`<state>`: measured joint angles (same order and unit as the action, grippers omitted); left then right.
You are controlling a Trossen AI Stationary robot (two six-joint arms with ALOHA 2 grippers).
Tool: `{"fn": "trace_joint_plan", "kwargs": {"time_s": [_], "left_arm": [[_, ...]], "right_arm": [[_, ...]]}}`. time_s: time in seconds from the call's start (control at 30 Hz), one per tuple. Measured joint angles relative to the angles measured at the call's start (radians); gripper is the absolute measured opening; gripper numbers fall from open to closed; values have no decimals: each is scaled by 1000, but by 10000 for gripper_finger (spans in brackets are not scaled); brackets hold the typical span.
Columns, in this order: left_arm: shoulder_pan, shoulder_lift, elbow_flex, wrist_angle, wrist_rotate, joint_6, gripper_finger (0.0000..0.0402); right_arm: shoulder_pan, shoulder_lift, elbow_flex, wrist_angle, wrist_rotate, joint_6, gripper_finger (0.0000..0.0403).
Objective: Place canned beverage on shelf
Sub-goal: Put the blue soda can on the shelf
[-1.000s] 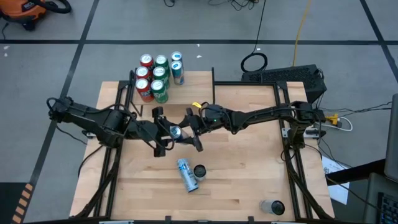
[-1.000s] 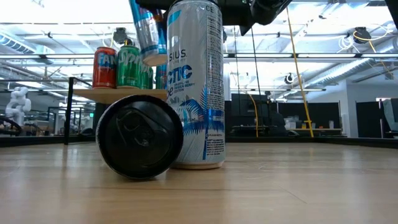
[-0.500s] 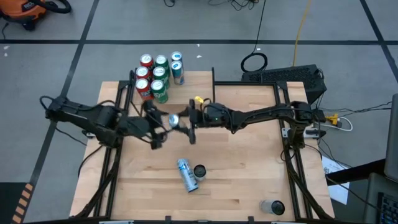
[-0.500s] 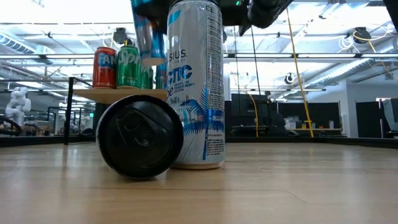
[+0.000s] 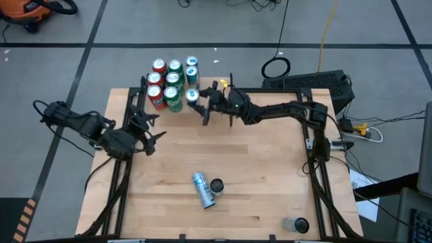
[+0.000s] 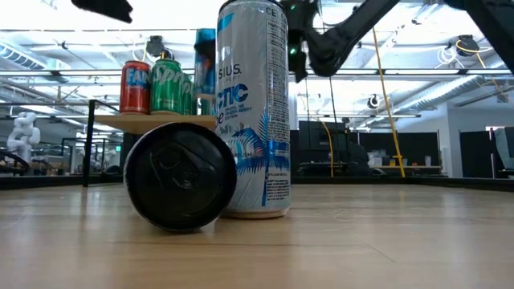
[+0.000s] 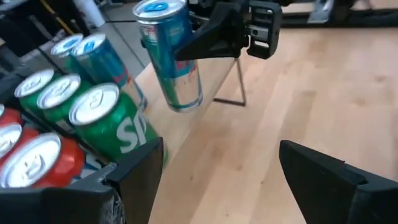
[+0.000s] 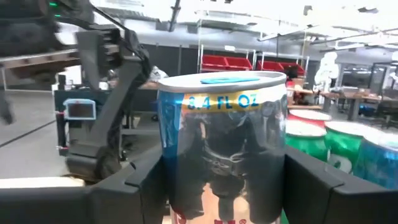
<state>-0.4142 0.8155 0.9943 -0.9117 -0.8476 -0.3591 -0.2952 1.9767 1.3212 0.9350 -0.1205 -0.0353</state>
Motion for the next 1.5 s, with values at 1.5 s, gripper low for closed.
{"fn": "trace_joint_plan", "kwargs": {"time_s": [1.5], "left_arm": [[-3,3,-137,145,28,-2,313]], "right_arm": [[-97,116,162,-199,-66,155,259]]}}
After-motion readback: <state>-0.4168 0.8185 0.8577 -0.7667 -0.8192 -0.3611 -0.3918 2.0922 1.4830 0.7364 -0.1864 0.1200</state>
